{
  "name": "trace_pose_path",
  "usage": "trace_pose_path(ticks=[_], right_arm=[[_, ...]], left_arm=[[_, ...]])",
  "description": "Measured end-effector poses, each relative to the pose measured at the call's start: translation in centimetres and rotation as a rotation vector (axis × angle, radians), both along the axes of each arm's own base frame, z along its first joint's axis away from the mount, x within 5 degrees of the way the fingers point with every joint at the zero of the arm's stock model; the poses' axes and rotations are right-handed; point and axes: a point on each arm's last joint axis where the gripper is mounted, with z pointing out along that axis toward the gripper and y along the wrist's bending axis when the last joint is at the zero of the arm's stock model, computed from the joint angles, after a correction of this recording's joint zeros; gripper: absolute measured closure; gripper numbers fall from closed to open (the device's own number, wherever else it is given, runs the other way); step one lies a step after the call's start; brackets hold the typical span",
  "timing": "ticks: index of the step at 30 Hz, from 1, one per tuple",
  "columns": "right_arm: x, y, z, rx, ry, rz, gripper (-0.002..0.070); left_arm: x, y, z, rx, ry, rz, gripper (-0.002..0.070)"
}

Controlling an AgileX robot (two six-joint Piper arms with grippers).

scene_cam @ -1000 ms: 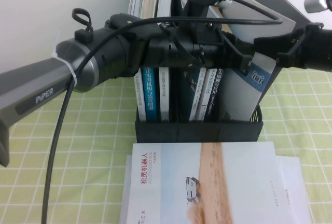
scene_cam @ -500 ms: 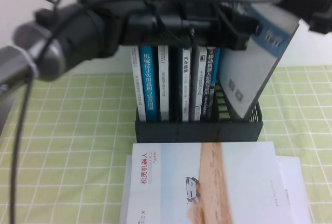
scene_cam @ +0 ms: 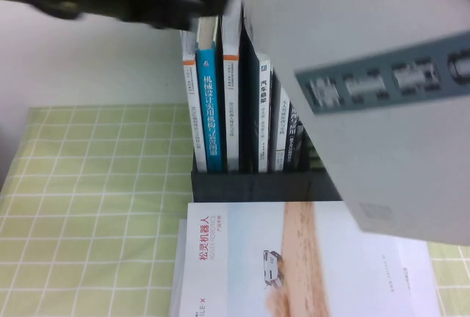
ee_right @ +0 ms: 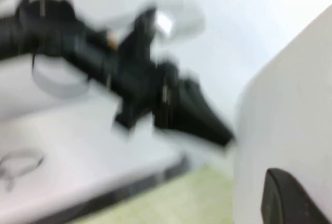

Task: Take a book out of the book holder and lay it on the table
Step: Place the picked book on the book

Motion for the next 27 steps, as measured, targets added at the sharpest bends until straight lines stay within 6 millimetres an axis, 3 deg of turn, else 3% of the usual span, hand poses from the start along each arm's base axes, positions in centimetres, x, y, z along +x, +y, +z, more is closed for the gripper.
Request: trace_pose_path(ticks=[4,7,13,20,27], right_arm=[[-1.1,0.3,0.0,-0.120,0.086,0.112,0.0667],[-1.2,0.5,-0.9,-0.229,0.124,0.175,0.0667],[-0.8,2.4,-3.7,-0.554,0.130,0.186,0.0667],[-0.2,7.7,-6.0,-0.841,-0.036,0.143,0.0667],[2.1,14.2,-12.8,-1.276,-0.162,0.160,0.0667]], left_arm=[[-1.6,4.6,1.7,0.026,0.041,0.184,0.0678],[-2.9,6.8,2.3,0.041,0.080,0.272,0.0678],[-5.9,7.5,1.6,0.067,0.143,0.321,0.0678],[-7.8,7.9,-1.5,0.041,0.239,0.396,0.0678],[-8.6,8.0,-5.5,0.054,0.369,0.414,0.0678]])
